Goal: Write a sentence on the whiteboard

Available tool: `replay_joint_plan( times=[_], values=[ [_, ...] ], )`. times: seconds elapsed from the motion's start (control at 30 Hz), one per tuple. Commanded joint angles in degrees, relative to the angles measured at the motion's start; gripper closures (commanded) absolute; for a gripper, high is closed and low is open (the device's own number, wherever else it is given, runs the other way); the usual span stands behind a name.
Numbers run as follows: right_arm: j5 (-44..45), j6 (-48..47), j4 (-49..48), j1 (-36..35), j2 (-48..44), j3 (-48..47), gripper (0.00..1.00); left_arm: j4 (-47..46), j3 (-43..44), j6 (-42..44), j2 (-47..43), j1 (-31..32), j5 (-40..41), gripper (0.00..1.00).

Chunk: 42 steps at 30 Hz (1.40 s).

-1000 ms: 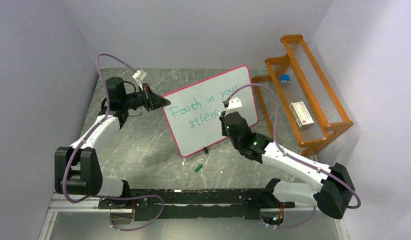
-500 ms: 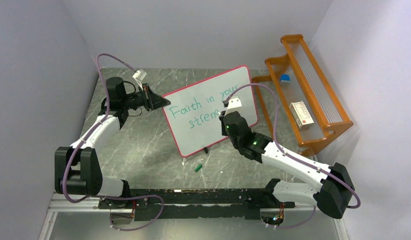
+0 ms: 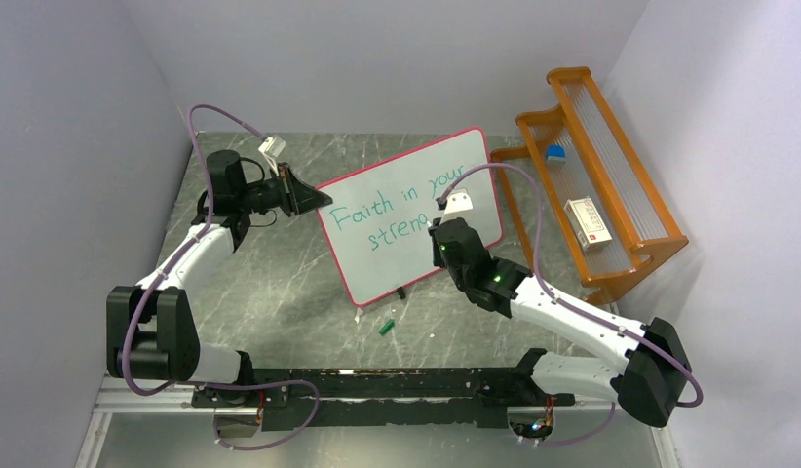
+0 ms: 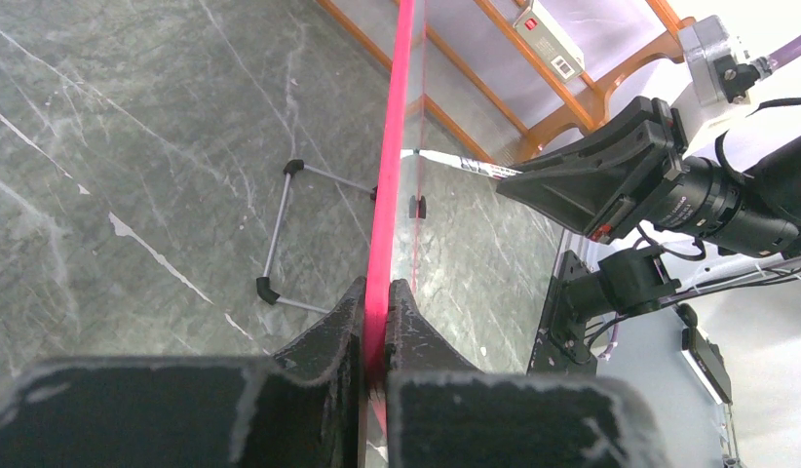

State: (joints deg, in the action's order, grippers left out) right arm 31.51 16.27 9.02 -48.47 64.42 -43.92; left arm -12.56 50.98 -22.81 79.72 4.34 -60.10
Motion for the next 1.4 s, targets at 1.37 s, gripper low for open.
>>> replay_joint_plan(
  times=[1.37],
  values=[
    [-6.93, 3.24, 2.21, 0.3, -2.37, 0.93, 1.0, 6.08, -0.46, 4.68, 2.28, 1.11, 4.06, 0.95]
  ],
)
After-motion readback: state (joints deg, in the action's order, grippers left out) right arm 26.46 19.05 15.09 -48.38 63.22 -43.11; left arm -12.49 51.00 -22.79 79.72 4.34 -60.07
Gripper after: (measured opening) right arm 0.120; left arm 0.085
